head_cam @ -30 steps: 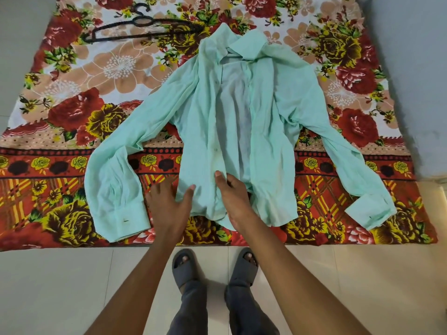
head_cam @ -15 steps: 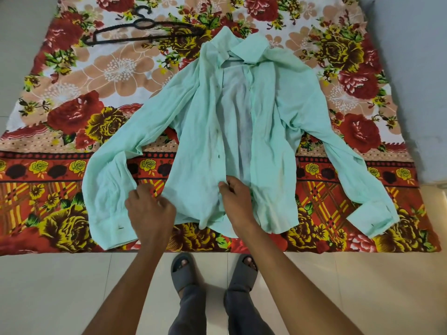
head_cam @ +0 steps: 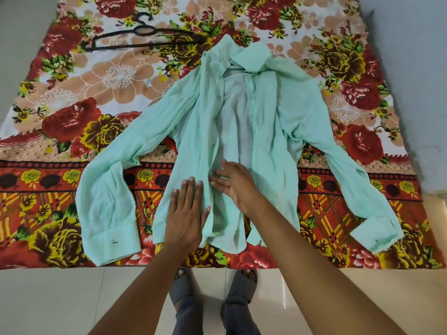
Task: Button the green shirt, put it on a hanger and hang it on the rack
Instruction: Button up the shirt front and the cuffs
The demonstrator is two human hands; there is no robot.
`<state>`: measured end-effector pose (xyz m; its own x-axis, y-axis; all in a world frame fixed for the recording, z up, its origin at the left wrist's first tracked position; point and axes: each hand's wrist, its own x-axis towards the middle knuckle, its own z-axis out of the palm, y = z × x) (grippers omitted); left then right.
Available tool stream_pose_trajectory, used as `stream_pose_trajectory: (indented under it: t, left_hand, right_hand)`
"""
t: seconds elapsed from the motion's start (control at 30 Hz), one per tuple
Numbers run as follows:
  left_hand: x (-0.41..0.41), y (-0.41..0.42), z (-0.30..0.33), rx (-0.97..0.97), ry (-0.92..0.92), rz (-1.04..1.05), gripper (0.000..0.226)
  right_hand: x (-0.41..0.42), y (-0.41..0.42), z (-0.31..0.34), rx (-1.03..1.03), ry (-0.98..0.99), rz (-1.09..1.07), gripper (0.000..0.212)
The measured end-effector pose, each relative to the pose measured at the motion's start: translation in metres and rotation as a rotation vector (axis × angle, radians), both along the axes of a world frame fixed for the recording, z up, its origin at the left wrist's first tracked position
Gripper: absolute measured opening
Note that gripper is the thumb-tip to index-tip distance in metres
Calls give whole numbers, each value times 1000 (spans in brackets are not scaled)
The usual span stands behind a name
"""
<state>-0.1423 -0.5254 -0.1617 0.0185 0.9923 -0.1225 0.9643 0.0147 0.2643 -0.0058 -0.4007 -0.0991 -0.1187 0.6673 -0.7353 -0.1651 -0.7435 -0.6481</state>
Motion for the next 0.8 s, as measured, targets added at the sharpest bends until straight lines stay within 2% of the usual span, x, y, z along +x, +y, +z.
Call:
stream_pose_trajectory:
  t: [0.17, 0.23, 0.33, 0.53, 0.6, 0.67, 0.8]
  left_hand:
    - [6, 12, 11, -36, 5, 70, 70]
    - [2, 31, 20, 26, 9, 68, 59]
    - [-8, 47, 17, 82, 50, 14, 50]
    - [-12, 48, 4, 115, -41, 50, 44]
    - [-14, 51, 3, 108, -64, 56, 43]
    - [-16, 49, 1, 93, -65, 53, 45]
    - [-18, 52, -2, 54, -69, 48, 49]
  right_hand:
    - [-11, 45, -9, 50, -269, 170, 64]
    - [-17, 60, -14, 69, -319, 180, 67]
    - [-27, 90, -20, 46, -218, 123, 62]
    - [-43, 150, -42, 26, -118, 37, 73]
    - [-48, 161, -30, 31, -75, -33, 59]
    - [-51, 168, -17, 57, -45, -124, 33]
    - [-41, 178, -2, 129, 88, -298, 39]
